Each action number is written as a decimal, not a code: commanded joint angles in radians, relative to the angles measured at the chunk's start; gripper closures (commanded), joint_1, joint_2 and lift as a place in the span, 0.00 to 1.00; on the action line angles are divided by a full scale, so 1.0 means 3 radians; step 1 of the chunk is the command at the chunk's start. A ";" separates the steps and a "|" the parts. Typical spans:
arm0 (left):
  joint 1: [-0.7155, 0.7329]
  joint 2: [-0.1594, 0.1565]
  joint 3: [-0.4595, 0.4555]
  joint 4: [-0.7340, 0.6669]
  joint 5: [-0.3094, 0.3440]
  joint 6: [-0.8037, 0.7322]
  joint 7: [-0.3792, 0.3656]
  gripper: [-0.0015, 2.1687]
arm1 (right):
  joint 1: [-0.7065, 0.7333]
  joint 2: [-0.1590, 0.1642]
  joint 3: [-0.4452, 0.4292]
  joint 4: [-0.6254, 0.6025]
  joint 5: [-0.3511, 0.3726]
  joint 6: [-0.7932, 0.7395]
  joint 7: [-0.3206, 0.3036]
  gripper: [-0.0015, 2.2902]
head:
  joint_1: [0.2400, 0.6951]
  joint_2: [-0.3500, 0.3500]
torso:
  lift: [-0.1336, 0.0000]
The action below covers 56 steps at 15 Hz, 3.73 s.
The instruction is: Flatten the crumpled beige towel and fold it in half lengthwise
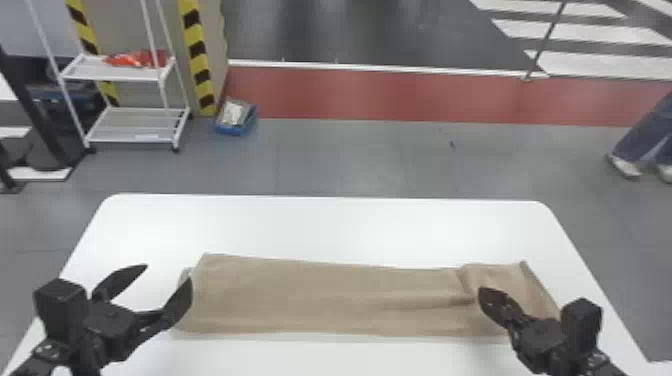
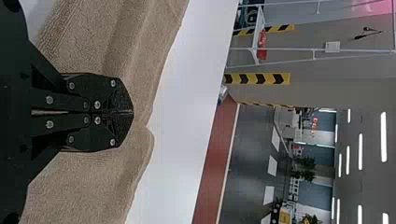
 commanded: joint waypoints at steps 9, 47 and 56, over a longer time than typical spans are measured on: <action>0.0072 -0.0005 -0.0020 -0.0055 -0.0004 -0.0009 -0.0021 0.07 | 0.0226 -0.0268 -0.0594 0.0170 -0.0029 -0.0372 -0.0036 0.91 | 1.00 0.16 | 1.00; -0.0480 -0.0143 -0.0455 0.0257 -0.0045 0.0512 0.0250 0.07 | -0.0454 -0.0401 -0.0645 -0.0030 0.0124 0.0630 0.0327 0.51 | 1.00 0.03 | 1.00; -0.0690 -0.0031 -0.0337 0.0426 0.0123 0.0655 0.0255 0.07 | -0.0480 -0.0478 -0.0763 0.0057 0.0114 0.0610 0.0292 0.02 | 1.00 0.04 | 1.00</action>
